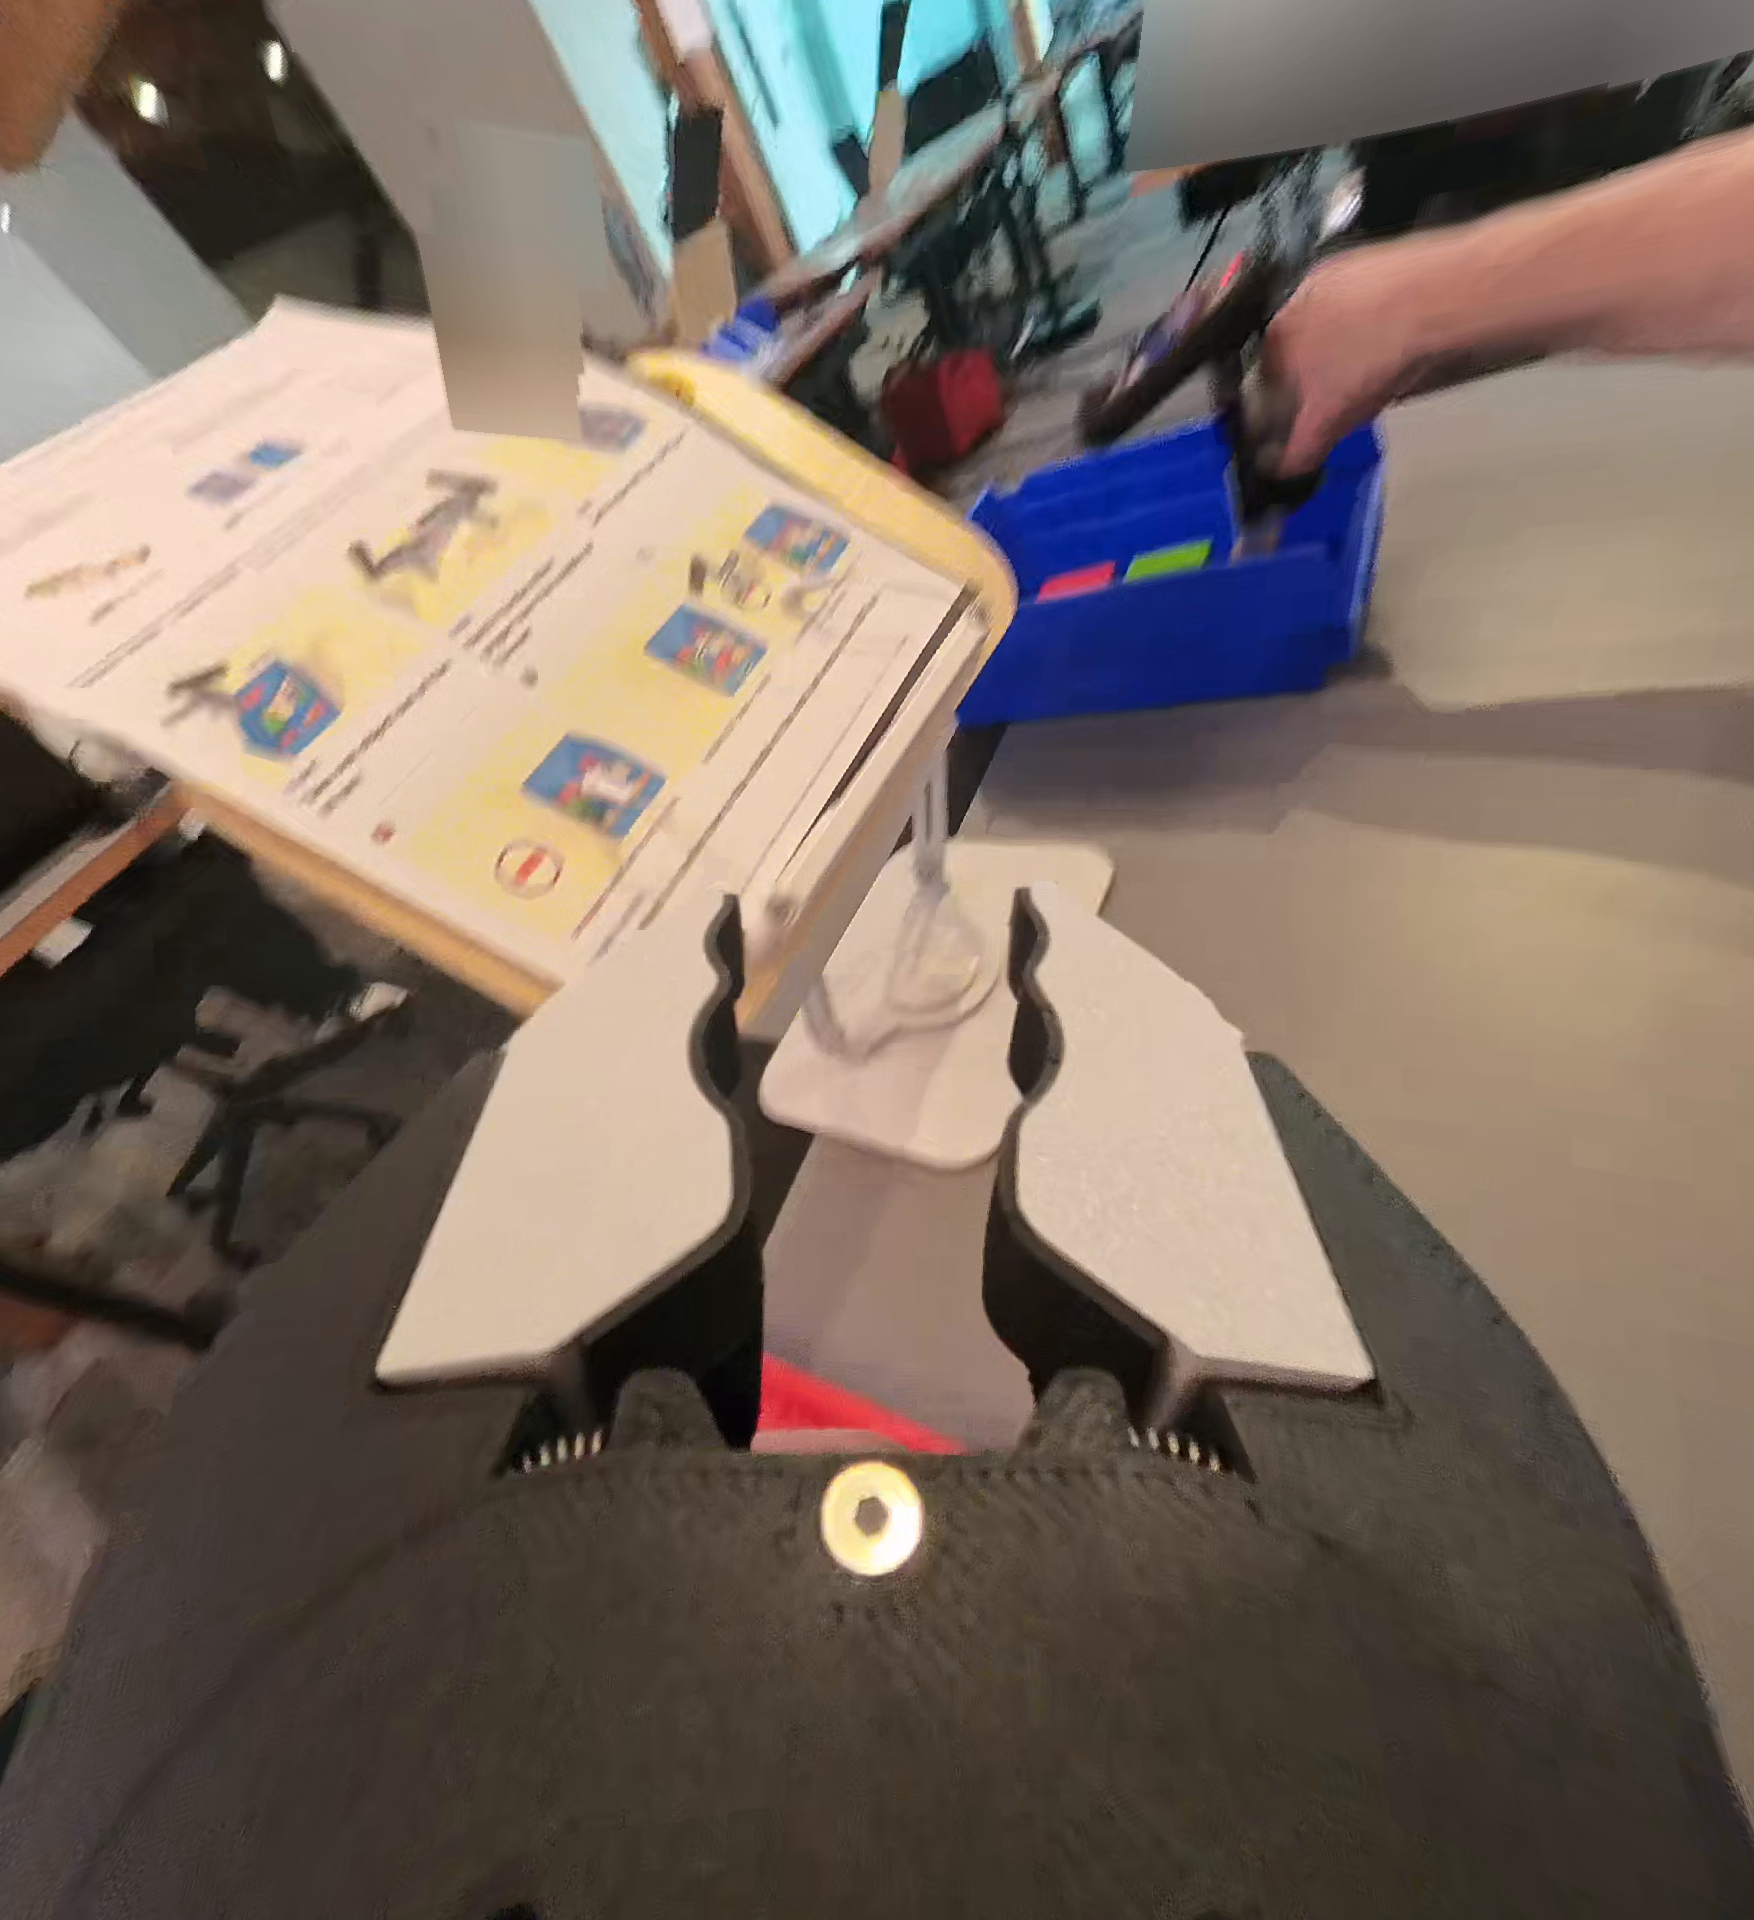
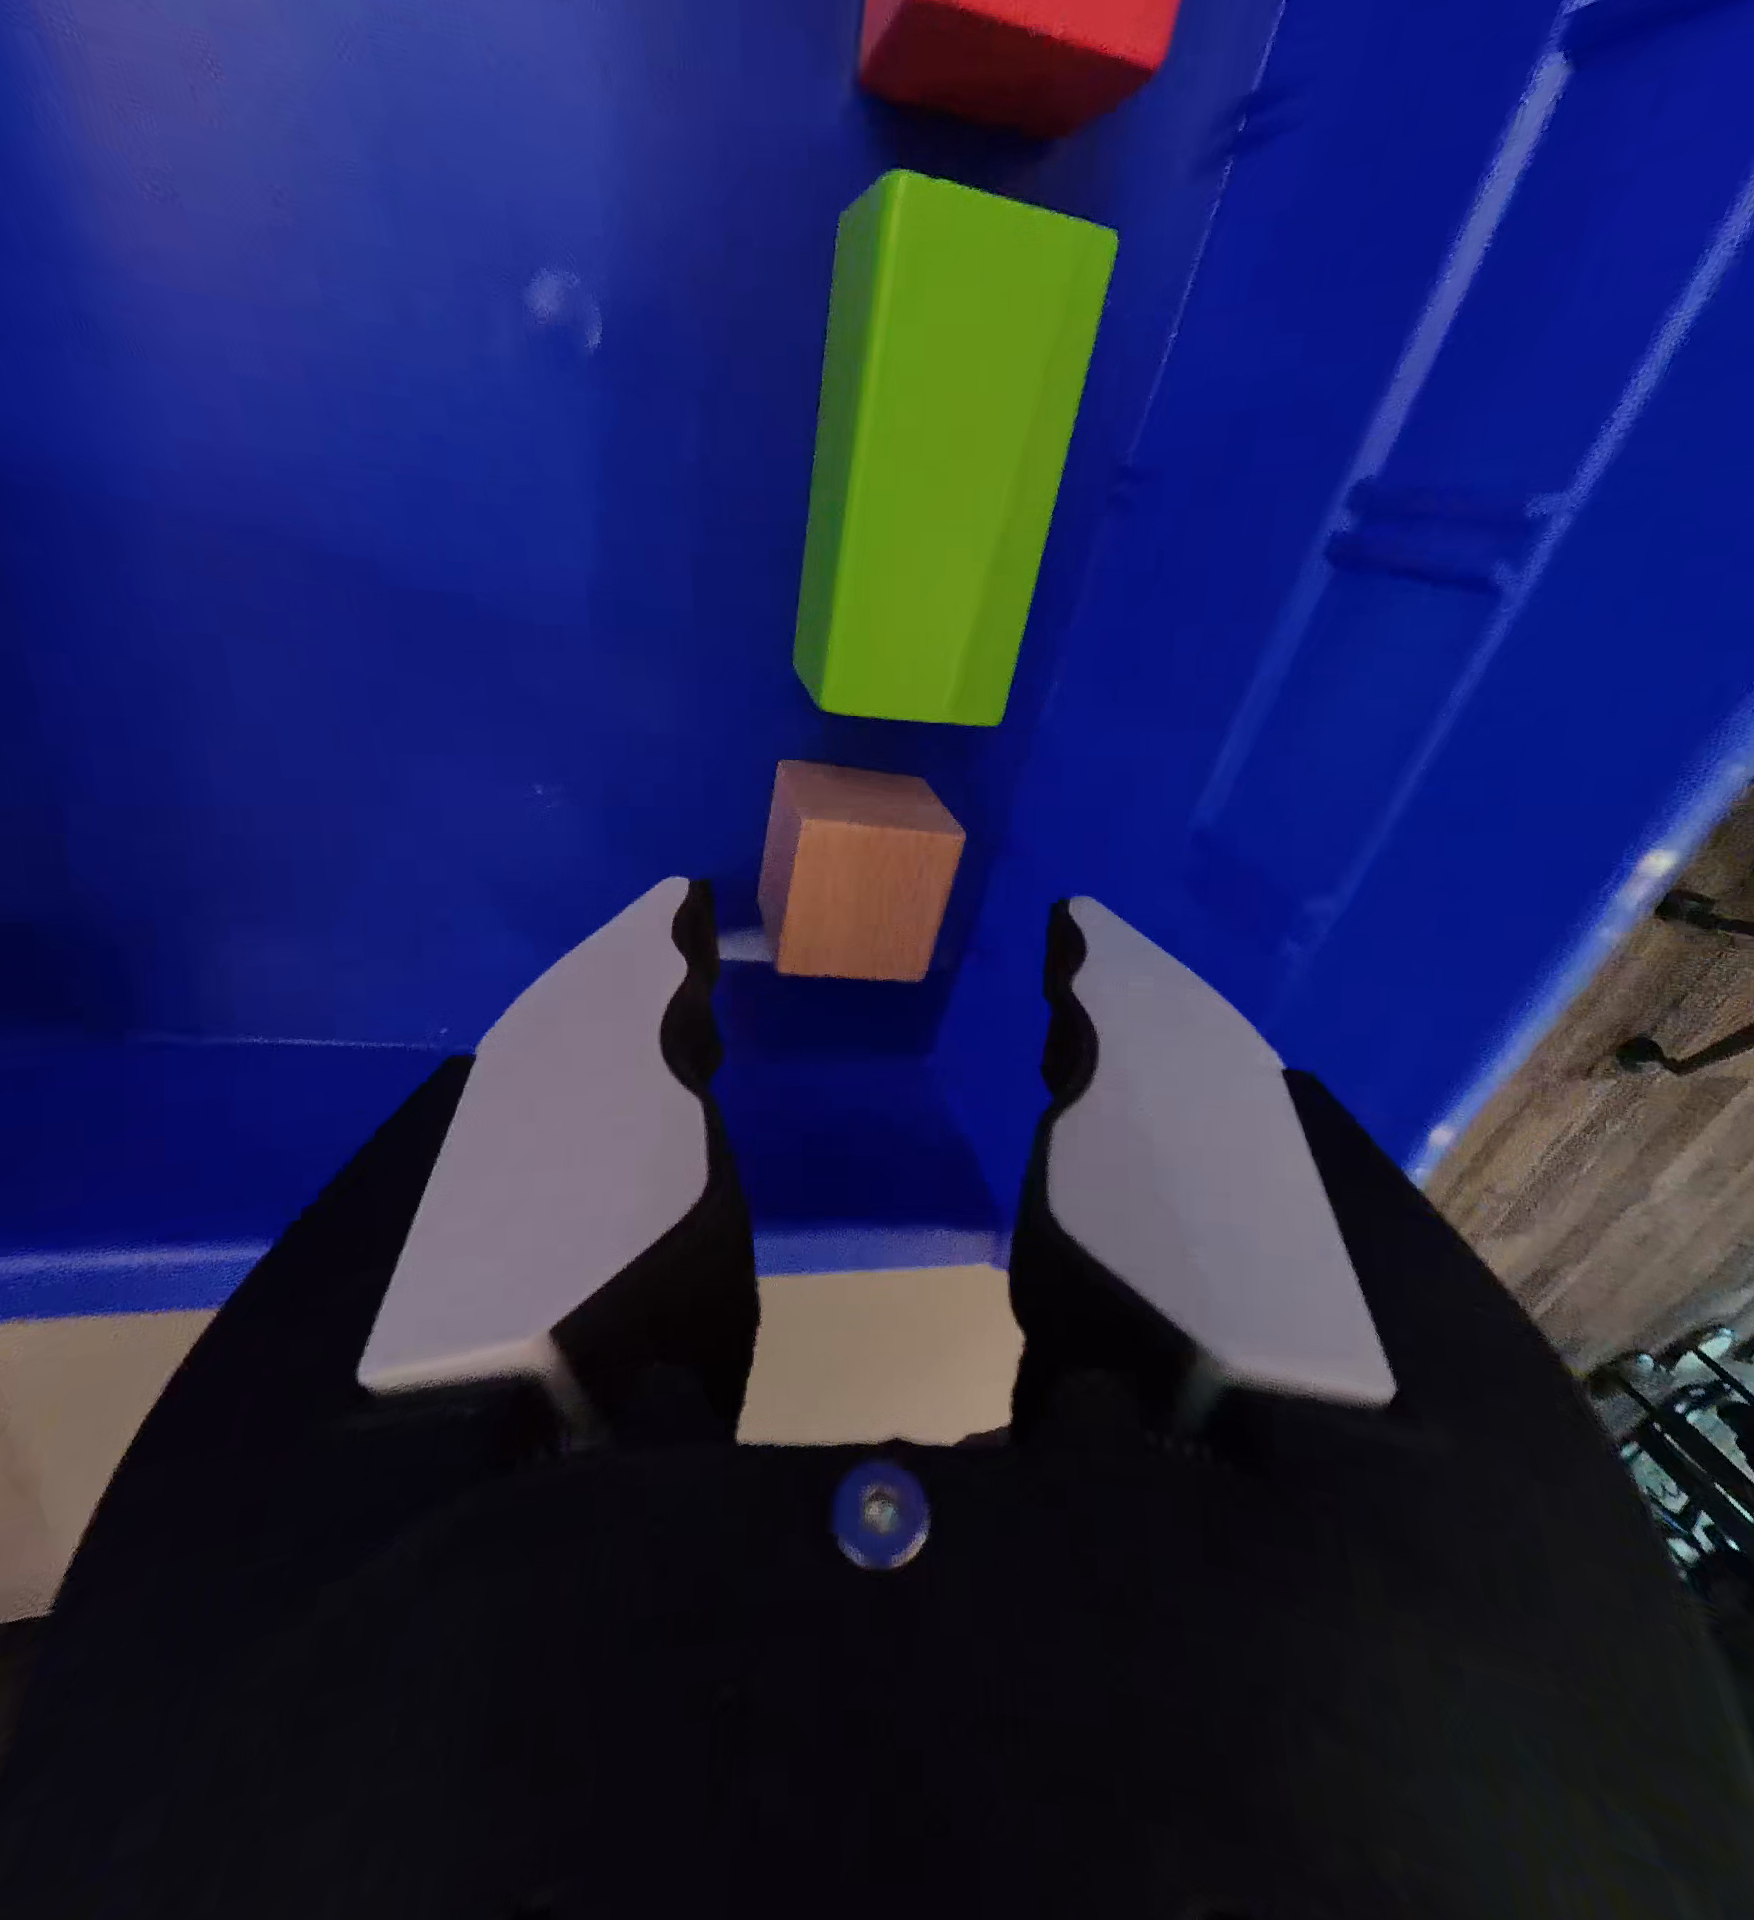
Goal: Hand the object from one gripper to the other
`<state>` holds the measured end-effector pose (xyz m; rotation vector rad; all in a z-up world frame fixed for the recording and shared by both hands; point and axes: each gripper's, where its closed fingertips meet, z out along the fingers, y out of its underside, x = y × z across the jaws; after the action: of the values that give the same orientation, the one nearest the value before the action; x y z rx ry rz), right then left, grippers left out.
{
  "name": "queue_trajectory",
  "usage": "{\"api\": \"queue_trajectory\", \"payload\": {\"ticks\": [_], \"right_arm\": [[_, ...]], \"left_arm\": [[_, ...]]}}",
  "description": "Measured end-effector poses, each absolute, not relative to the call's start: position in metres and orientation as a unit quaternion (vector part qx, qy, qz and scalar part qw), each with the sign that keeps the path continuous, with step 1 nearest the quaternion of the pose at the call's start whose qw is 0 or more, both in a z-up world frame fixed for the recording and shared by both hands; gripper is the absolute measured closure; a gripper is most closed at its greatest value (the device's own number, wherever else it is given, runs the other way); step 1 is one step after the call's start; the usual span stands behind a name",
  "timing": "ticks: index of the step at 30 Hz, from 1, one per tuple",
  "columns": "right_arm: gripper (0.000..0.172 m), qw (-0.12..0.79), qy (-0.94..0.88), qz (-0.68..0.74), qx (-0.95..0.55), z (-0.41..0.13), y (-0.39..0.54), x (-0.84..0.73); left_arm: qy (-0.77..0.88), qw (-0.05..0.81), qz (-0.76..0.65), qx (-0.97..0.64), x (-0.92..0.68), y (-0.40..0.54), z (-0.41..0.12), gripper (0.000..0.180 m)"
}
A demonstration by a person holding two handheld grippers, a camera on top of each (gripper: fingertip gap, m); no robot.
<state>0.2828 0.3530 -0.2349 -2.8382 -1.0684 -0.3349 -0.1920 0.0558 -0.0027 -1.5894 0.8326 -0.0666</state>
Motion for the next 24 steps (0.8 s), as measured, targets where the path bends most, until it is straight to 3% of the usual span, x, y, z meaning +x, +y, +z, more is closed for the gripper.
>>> {"api": "queue_trajectory", "payload": {"ticks": [4,12,17,21,24], "right_arm": [[0.114,0.094,-0.372,-0.09,-0.919,-0.205,0.341,0.265],[0.12,0.154,-0.417,-0.079,-0.892,-0.165,0.319,0.237],[0.122,0.167,-0.439,-0.067,-0.88,-0.159,0.308,0.217],[0.123,0.182,-0.45,-0.057,-0.873,-0.156,0.302,0.206],[0.123,0.192,-0.457,-0.051,-0.867,-0.153,0.297,0.201]], "left_arm": [[0.338,0.513,0.077,-0.785,-0.251,0.047,-0.045,0.125],[0.273,0.236,0.031,-0.932,-0.316,0.011,-0.173,0.117],[0.201,0.07,-0.035,-0.976,-0.325,-0.011,-0.234,0.124],[0.141,0.045,-0.062,-0.987,-0.319,0.001,-0.254,0.107],[0.104,0.013,-0.065,-0.992,-0.318,0.0,-0.264,0.108]]}}
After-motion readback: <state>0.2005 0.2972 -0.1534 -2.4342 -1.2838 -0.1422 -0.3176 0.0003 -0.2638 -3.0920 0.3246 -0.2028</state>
